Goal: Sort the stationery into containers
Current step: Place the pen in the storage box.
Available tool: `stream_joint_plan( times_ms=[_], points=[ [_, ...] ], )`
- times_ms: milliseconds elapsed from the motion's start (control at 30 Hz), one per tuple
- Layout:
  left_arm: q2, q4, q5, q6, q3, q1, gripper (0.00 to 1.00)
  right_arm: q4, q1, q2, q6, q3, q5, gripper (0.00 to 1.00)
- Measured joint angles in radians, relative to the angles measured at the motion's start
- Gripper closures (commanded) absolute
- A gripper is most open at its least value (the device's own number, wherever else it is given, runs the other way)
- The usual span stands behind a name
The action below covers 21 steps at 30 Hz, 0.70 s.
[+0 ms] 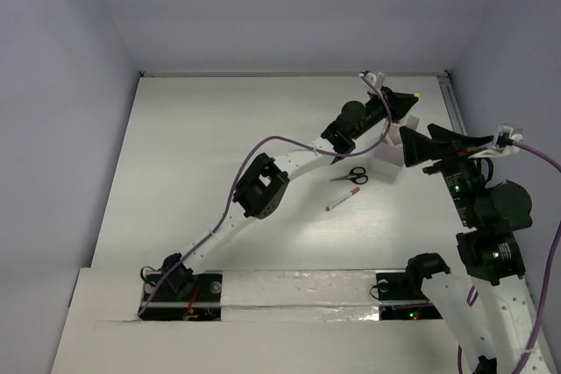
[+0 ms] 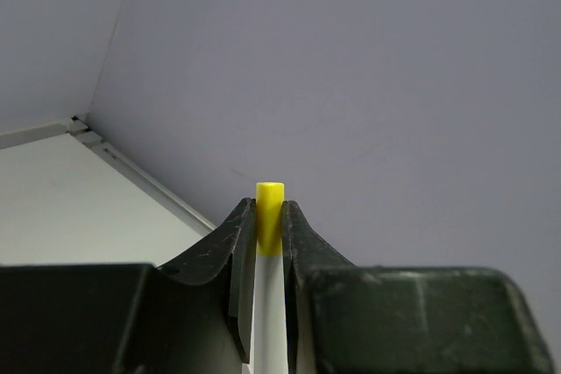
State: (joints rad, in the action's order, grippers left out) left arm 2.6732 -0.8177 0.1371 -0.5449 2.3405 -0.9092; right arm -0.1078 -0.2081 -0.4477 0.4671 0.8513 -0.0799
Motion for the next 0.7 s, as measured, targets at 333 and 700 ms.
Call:
stream_joint_plan(
  times_ms=[333, 700],
  points=[
    [0.074, -0.088, 0.011, 0.006, 0.043, 0.011, 1.0, 0.031, 0.0, 0.006, -0.011, -0.032, -0.011, 0.0],
    [0.134, -0.142, 0.012, 0.024, 0.071, 0.014, 1.0, 0.084, 0.0, 0.013, -0.026, -0.065, -0.012, 0.0]
  ],
)
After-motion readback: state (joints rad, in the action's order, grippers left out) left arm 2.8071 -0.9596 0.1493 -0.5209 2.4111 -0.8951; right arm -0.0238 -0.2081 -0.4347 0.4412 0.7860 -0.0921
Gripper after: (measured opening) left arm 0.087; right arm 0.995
